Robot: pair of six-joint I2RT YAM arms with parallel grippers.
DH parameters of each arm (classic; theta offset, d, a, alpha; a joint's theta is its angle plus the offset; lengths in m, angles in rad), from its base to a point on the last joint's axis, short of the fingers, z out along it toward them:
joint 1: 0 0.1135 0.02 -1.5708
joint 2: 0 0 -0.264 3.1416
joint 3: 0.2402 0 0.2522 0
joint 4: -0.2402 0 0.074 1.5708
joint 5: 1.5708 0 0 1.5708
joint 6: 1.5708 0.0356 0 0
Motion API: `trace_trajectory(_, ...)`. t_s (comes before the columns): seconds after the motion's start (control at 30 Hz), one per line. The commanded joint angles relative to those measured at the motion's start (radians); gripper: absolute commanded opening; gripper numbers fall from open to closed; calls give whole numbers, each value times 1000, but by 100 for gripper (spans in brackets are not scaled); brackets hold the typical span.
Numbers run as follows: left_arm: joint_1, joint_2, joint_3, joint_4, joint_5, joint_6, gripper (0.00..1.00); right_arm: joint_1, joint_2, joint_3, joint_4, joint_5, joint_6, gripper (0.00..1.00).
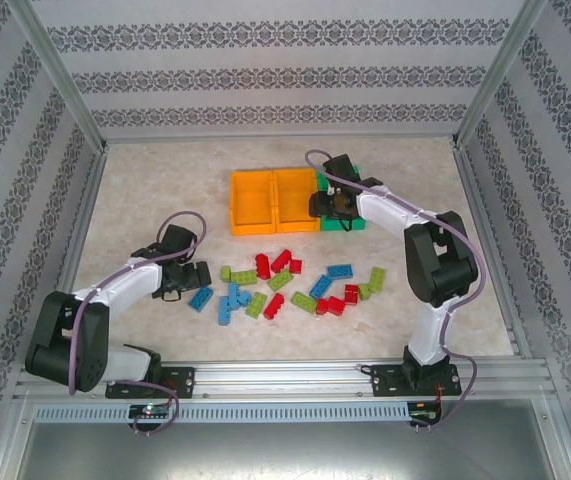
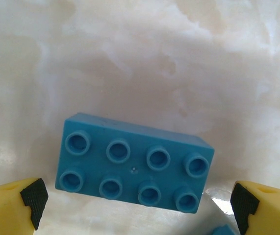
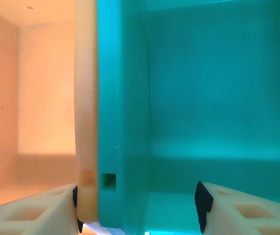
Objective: Sort the legos into containers by color
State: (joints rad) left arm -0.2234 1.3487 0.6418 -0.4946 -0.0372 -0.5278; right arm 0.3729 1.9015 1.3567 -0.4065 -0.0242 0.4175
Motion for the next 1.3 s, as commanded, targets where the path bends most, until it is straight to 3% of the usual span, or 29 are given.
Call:
trace_trajectory(0.0,-13,28,36,-33,-5,20,94,-20,-49,-29,0,9,10,62)
trace_trajectory(0.47,-16,80,68,-31,13,37,68,-46,-84,-76,10,-4,10,62)
trace_trajectory(0.57,-18,80,70,-35,8,37,69,-44,-72,-70,13,-15,9,62)
trace_trajectory(0.67,-24,82,75,-46,-8,31,81,-40,-62,-62,13,-16,9,62)
trace_trajectory(0.77,-31,82,78,-53,-18,28,85,-37,-61,-55,13,-16,5,62)
trace_trajectory(1.27,-34,153,120,-60,-25,35,82,-37,-80,-64,8,-6,0,63)
